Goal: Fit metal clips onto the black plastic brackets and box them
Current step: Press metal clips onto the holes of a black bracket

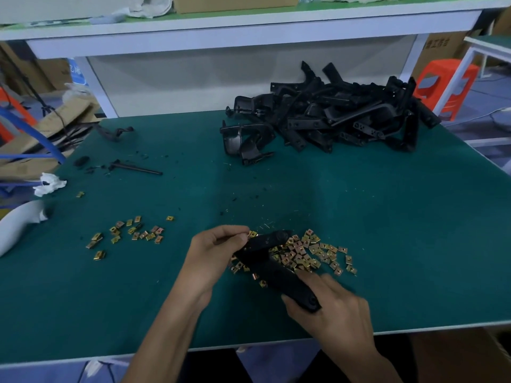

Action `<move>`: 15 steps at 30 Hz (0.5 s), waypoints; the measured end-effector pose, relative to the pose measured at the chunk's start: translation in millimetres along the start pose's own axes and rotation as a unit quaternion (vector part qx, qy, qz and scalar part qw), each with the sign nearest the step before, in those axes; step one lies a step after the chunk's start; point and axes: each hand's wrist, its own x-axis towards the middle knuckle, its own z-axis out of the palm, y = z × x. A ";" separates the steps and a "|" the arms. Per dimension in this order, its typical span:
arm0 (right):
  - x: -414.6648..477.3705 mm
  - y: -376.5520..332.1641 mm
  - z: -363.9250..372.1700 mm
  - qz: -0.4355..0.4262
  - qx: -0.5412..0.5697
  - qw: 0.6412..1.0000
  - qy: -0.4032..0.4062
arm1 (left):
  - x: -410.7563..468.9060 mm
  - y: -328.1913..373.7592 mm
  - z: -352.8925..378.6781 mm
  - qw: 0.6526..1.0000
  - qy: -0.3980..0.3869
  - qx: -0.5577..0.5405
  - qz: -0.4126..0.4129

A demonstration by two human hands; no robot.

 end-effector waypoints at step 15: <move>0.8 0.9 -1.5 0.023 0.030 0.999 -0.007 | -10.7 -4.4 -5.9 0.955 -0.033 0.222 0.193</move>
